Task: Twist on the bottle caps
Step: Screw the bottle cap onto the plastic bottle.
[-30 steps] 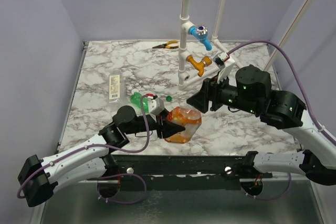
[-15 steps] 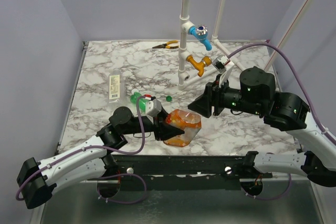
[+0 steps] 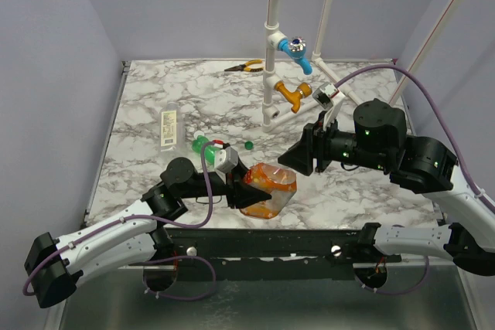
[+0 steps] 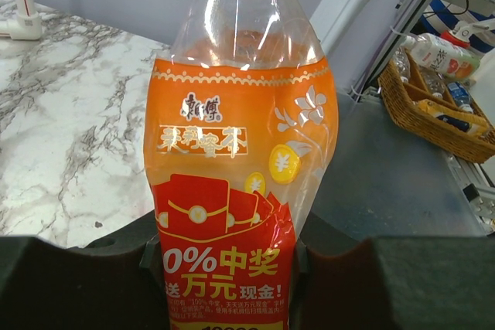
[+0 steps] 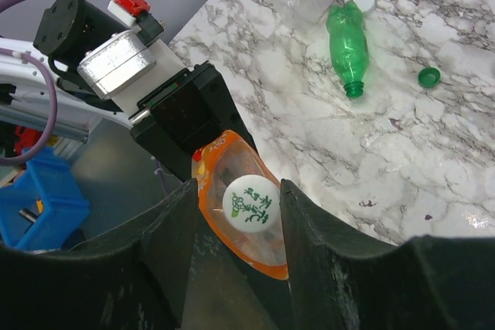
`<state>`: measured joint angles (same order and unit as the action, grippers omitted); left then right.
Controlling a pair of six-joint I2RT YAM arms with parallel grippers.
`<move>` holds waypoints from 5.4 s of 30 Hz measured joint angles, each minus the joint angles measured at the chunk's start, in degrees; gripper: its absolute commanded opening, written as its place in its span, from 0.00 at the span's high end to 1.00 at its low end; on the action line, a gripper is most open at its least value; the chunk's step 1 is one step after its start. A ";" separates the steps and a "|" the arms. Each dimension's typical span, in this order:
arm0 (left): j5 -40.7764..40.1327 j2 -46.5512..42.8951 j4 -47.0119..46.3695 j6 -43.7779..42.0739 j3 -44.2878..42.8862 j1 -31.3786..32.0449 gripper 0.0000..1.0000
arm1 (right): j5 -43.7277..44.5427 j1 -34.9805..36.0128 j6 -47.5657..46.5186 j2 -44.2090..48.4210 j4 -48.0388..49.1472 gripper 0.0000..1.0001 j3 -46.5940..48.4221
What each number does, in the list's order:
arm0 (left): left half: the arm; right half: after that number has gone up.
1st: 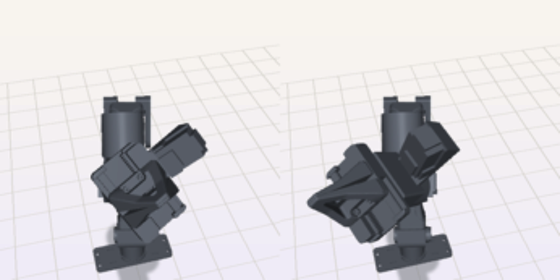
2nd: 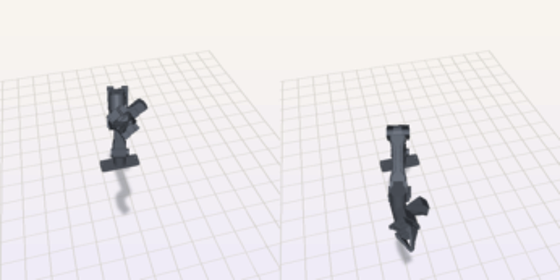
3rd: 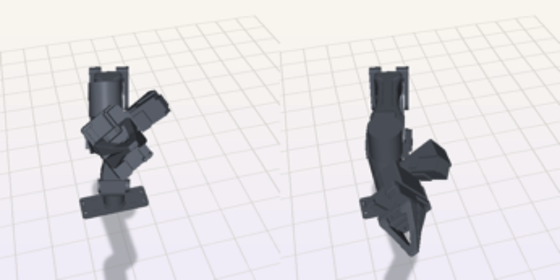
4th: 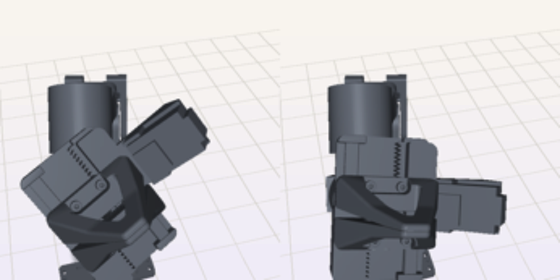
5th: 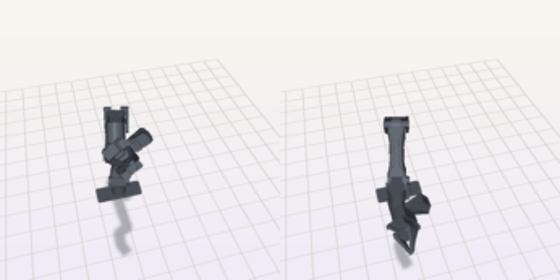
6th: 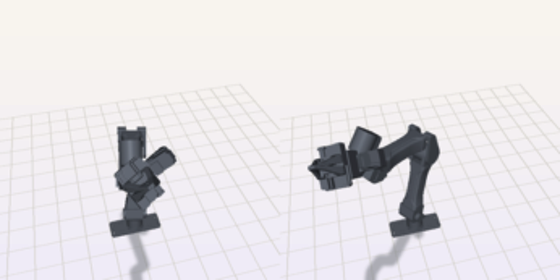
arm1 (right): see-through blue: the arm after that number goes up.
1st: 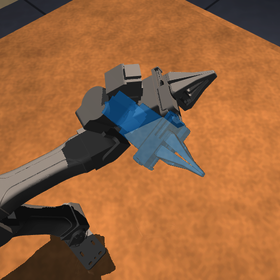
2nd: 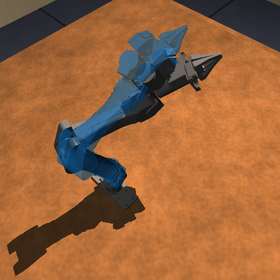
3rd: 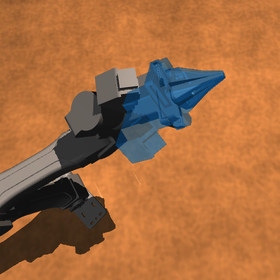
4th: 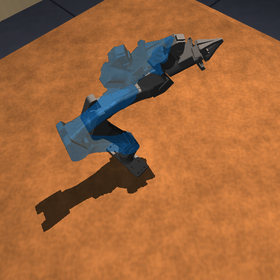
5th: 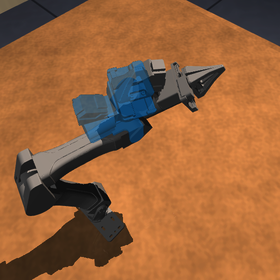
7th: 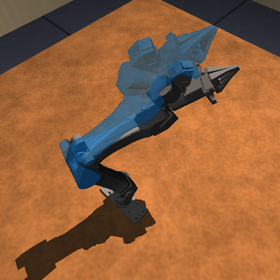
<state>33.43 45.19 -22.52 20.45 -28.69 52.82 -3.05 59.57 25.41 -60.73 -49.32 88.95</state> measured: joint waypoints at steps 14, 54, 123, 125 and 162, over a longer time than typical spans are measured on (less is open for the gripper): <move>0.00 -1.09 -0.07 0.00 0.00 0.00 1.00 | 0.20 0.00 -0.20 -0.66 -2.60 0.57 0.59; -49.83 7.48 8.52 -21.24 -5.49 11.82 1.00 | 24.72 -0.79 25.42 -19.93 -7.39 0.17 9.31; -43.80 6.34 12.00 -18.60 -6.99 7.80 1.00 | 25.57 -0.33 21.66 -20.13 -6.54 0.17 10.23; -39.89 5.40 12.00 -17.38 -6.99 5.79 1.00 | 23.91 -0.26 19.52 -17.40 -5.38 0.17 9.16; 11.61 -0.63 -5.09 10.75 0.52 -8.09 1.00 | -2.95 -0.26 0.02 -2.10 5.68 0.60 -1.03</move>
<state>45.04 44.56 -27.62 31.20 -28.16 44.73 -6.00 59.31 25.43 -62.83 -43.64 87.92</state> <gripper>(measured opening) 0.398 0.439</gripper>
